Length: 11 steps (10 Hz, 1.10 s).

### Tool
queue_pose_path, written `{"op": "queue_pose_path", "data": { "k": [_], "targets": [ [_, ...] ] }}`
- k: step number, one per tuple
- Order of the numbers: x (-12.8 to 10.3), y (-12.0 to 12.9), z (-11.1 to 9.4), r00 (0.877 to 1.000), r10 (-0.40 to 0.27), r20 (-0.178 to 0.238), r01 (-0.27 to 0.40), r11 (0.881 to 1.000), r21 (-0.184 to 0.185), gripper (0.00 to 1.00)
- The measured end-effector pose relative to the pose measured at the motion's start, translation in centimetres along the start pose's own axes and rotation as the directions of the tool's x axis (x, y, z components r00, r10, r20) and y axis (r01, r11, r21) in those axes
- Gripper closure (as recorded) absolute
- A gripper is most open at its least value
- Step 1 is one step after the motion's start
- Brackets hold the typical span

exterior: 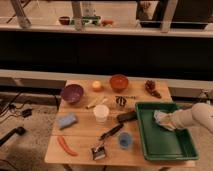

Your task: Wipe tray with towel

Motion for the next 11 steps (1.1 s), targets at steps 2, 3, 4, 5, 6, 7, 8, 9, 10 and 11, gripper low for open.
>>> {"op": "queue_pose_path", "data": {
  "k": [2, 3, 4, 5, 6, 7, 8, 9, 10, 11],
  "targets": [
    [-0.6, -1.8, 0.6, 1.000, -0.001, -0.012, 0.001, 1.000, 0.011, 1.00],
    [-0.8, -1.9, 0.8, 1.000, -0.003, -0.008, 0.003, 1.000, 0.007, 1.00],
    [-1.1, -1.6, 0.9, 1.000, -0.009, 0.000, 0.009, 1.000, 0.002, 1.00],
    [-2.1, -0.3, 1.1, 1.000, -0.024, 0.020, 0.024, 1.000, -0.016, 1.00],
    [-3.3, 1.4, 1.4, 0.998, -0.037, 0.046, 0.039, 0.999, -0.036, 1.00],
    [-3.7, 2.8, 1.3, 0.997, -0.044, 0.066, 0.047, 0.998, -0.049, 1.00],
    [-4.2, 4.7, 0.9, 0.994, -0.053, 0.094, 0.059, 0.996, -0.066, 1.00],
    [-4.5, 6.7, 0.3, 0.991, -0.060, 0.123, 0.071, 0.994, -0.081, 1.00],
    [-4.6, 8.1, -0.1, 0.988, -0.065, 0.139, 0.078, 0.993, -0.090, 1.00],
    [-4.2, 9.8, -0.9, 0.985, -0.066, 0.157, 0.082, 0.991, -0.101, 1.00]
  ]
}}
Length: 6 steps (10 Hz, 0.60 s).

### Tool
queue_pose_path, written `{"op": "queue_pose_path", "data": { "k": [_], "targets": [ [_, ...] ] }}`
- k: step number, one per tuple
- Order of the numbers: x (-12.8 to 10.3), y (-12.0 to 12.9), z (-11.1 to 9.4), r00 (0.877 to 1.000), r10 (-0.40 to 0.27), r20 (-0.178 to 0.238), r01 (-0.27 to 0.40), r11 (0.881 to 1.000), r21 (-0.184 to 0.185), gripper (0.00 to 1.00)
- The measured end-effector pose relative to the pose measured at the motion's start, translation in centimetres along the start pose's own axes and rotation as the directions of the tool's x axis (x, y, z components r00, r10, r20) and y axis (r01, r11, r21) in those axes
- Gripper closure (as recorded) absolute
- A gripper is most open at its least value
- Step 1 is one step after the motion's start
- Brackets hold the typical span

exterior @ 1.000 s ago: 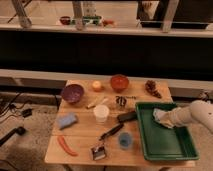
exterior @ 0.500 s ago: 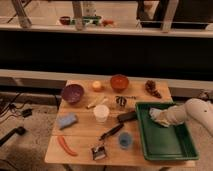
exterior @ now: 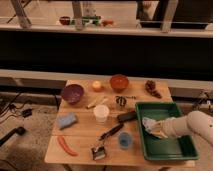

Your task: Wipe tray with towel

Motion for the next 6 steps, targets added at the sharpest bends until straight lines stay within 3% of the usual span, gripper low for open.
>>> {"op": "queue_pose_path", "data": {
  "k": [3, 6],
  "targets": [
    [1.9, 3.8, -2.2, 1.000, 0.018, 0.025, -0.017, 1.000, -0.024, 1.00],
    [5.6, 7.1, -4.7, 0.997, 0.063, 0.039, -0.062, 0.997, -0.048, 1.00]
  ]
}}
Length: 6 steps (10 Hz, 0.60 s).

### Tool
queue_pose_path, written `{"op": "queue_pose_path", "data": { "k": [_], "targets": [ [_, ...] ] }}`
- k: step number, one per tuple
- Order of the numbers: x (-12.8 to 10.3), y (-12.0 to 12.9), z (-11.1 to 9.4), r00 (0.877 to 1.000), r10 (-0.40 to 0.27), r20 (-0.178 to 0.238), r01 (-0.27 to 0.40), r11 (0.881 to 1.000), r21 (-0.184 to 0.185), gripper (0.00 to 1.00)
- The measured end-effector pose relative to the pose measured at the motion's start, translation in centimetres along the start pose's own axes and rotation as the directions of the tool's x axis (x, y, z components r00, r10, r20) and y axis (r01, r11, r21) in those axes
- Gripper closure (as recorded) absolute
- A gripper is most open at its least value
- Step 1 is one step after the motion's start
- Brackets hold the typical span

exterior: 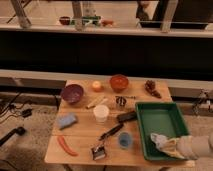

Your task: Wipe tray with towel

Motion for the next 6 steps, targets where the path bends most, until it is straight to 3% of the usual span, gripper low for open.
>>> {"op": "queue_pose_path", "data": {
  "k": [3, 6],
  "targets": [
    [3.4, -1.0, -0.9, 0.998, 0.051, -0.023, -0.051, 0.999, 0.006, 1.00],
    [4.3, -5.3, -0.5, 0.996, 0.079, -0.047, -0.078, 0.997, 0.028, 1.00]
  ]
}}
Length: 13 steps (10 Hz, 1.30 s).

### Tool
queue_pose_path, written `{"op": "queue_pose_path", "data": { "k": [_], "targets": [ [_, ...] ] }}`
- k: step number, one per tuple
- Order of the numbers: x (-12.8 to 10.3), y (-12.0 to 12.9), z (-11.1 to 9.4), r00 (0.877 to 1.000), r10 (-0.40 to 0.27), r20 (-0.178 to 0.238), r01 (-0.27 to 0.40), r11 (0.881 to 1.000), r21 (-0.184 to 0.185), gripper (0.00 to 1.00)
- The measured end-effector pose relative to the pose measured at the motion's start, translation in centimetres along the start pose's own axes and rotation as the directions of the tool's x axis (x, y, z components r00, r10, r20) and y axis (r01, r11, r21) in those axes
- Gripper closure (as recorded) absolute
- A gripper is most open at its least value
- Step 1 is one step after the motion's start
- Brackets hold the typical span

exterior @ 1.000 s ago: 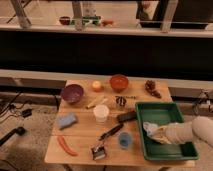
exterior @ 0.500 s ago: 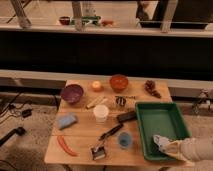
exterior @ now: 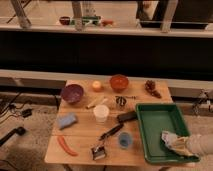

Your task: Wipe tray with towel

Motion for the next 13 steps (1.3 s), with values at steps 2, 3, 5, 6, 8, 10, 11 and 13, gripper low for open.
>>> {"op": "queue_pose_path", "data": {
  "k": [2, 3, 5, 6, 8, 10, 11, 13],
  "targets": [
    [-0.9, -2.9, 1.1, 1.000, -0.007, -0.021, 0.007, 1.000, 0.016, 1.00],
    [-1.5, -4.4, 1.6, 0.999, -0.009, -0.031, 0.010, 1.000, 0.028, 1.00],
    [-2.7, -5.6, 2.5, 0.999, -0.025, -0.041, 0.026, 0.999, 0.038, 1.00],
    [-3.9, -5.9, 3.3, 0.998, -0.034, -0.047, 0.036, 0.998, 0.045, 1.00],
    [-6.4, -7.0, 5.1, 0.997, -0.052, -0.054, 0.054, 0.997, 0.049, 1.00],
    [-8.5, -7.4, 6.7, 0.996, -0.068, -0.061, 0.071, 0.996, 0.054, 1.00],
    [-9.1, -7.6, 7.0, 0.995, -0.073, -0.061, 0.077, 0.995, 0.059, 1.00],
    [-10.0, -7.3, 7.1, 0.995, -0.086, -0.058, 0.089, 0.994, 0.065, 1.00]
  ]
}}
